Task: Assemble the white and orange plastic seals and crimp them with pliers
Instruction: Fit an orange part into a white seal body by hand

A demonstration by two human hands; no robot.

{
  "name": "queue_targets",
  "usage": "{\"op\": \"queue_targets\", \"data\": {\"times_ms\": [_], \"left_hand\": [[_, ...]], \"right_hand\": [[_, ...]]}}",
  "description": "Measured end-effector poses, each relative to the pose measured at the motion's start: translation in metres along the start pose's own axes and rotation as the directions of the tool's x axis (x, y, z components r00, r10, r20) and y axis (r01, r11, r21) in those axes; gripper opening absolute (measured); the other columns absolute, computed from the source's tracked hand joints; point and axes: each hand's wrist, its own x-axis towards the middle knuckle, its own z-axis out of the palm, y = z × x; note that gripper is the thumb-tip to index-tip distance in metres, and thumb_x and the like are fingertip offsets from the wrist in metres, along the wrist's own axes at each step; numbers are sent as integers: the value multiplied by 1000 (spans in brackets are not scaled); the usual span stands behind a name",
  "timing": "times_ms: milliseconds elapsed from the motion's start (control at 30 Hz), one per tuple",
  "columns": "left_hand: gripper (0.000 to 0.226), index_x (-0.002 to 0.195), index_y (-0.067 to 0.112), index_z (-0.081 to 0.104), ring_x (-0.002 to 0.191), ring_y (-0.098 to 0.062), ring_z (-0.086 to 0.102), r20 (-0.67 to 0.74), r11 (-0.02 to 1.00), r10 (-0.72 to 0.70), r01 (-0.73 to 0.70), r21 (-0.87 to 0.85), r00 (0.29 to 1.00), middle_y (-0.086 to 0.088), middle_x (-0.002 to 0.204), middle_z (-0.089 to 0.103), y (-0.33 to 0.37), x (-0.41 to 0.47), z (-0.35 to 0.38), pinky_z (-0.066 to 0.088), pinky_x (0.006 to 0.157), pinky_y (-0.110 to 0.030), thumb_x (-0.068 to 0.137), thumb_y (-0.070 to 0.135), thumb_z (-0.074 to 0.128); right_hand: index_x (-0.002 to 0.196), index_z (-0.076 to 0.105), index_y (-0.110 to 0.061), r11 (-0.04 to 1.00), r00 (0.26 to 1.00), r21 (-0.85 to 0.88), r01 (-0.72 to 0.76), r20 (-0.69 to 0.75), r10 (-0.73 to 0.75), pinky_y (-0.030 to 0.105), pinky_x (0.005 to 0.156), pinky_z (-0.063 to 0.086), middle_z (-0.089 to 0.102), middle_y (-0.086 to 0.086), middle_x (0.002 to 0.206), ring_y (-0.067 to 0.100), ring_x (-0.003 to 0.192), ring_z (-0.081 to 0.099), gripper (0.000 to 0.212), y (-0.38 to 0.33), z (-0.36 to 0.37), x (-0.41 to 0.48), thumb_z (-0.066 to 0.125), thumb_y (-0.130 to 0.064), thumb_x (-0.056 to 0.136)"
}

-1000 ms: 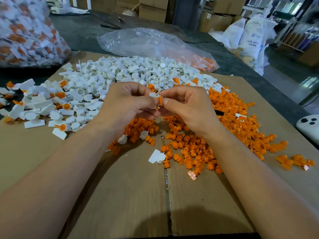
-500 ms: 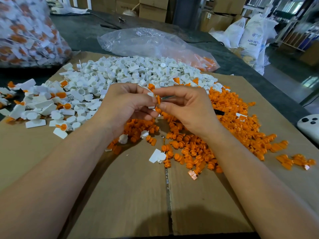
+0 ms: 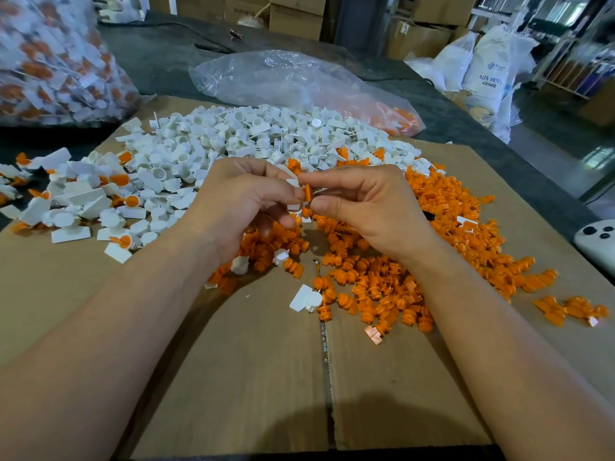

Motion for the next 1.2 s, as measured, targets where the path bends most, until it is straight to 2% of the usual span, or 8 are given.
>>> {"op": "queue_targets", "data": {"times_ms": [367,733,867,933,1000,1067,1133,1200], "left_hand": [[17,64,7,60,37,-9,55,4,1000,0,0,-9,1000,-1,48,61,0,-1,2,34,34,-13,73,-6,65],[19,62,6,58,38,-9,55,3,999,25,-25,24,1000,0,45,57,-2,0,2,40,37,-14,75,-8,62],[21,61,7,58,39,-10,55,-15,999,19,-19,-33,1000,-1,46,58,-3,2,1,41,37,-15,75,-7,63],[20,62,7,58,40,-11,57,-24,997,12,-14,-80,1000,-2,48,60,-2,2,0,42,37,-15,75,-6,64],[18,65,7,58,42,-11,59,-23,993,12,-14,-115,1000,-2,50,62,-3,2,0,44,38,-15,76,-6,64],[16,67,7,59,43,-11,60,-21,991,20,-22,-135,1000,-2,52,63,-3,2,-1,45,39,-16,76,-5,64],[14,71,8,62,44,-11,60,-18,988,31,-33,-153,999,-2,53,64,-3,2,-1,47,41,-16,75,-5,65],[13,74,8,64,45,-11,61,-13,987,44,-45,-153,999,-2,54,64,-3,1,-1,48,42,-16,74,-5,65]], "right_hand": [[114,53,-8,998,997,-60,33,-63,-36,16,78,51,63,-12,86,-4,80,62,44,3,2,0,67,5,74],[110,57,-16,997,998,-76,26,-57,-30,18,79,51,62,-16,85,-4,81,63,43,-1,4,-2,69,4,73],[112,58,-25,991,996,-120,-55,-78,46,13,79,49,63,-16,90,-5,83,62,40,-6,-4,0,70,-11,77],[116,60,-23,946,977,-275,-170,-169,126,12,79,48,63,-14,95,-6,85,60,38,-5,-18,1,69,-25,79],[119,60,-20,834,950,-466,-296,-237,205,17,83,44,64,-5,108,2,93,59,42,-2,-36,1,67,-33,80],[125,55,-17,691,919,-608,-390,-213,332,23,86,39,59,1,123,12,107,55,53,3,-51,1,66,-41,79],[128,51,-16,568,870,-708,-420,-135,474,29,87,37,53,4,130,19,116,50,65,7,-57,0,64,-52,75],[132,46,-17,499,825,-763,-410,-78,559,32,90,37,48,5,136,23,120,46,78,10,-56,0,64,-59,69]]}}
